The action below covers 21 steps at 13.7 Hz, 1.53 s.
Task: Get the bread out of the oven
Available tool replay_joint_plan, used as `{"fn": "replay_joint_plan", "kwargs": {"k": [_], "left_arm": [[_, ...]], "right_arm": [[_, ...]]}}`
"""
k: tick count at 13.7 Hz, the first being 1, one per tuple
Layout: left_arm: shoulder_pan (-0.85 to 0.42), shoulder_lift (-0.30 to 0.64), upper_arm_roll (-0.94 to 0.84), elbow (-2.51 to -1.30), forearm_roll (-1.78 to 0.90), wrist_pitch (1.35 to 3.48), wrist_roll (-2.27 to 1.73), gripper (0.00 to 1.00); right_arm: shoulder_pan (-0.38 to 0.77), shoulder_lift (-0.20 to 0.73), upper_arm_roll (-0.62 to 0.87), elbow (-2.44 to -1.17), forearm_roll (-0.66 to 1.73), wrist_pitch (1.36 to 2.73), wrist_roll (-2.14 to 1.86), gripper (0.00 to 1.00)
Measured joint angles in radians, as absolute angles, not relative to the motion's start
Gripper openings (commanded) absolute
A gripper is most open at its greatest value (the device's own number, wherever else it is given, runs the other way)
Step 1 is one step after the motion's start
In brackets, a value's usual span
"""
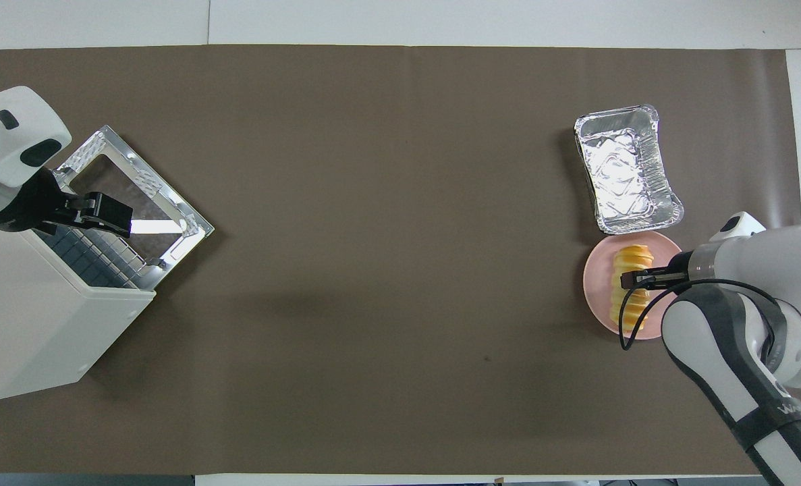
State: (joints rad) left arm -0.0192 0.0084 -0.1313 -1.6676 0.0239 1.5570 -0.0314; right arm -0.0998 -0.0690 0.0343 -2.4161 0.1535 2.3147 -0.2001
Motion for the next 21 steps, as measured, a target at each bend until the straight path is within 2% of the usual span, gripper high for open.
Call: {"fn": "replay_joint_plan", "kwargs": {"k": [2, 9, 15, 18, 21], "left_arm": [[-0.019, 0.008, -0.131, -1.668, 0.024, 1.557, -0.031, 1.00], [-0.019, 0.008, -0.131, -1.668, 0.024, 1.557, -0.031, 1.00], [-0.019, 0.008, -0.131, -1.668, 0.024, 1.557, -0.031, 1.00], [-0.019, 0.008, -0.131, -1.668, 0.024, 1.557, -0.031, 1.00], [-0.019, 0.008, -0.131, -1.668, 0.024, 1.557, -0.032, 1.00]], "right_arm": [[-0.097, -0.069, 0.035, -2.371, 0.153, 2.272, -0.199, 1.00], [-0.100, -0.075, 0.030, -1.978, 0.126, 1.901, -0.184, 1.00], [-0.135, -0.092, 0.024, -1.737, 0.044, 1.657, -0.175, 1.00], [-0.144, -0.059, 0.024, -1.649, 0.007, 1.605, -0.157, 1.00], [-0.161, -0.029, 0.024, -1.652, 0.004, 1.614, -0.153, 1.00]]}}
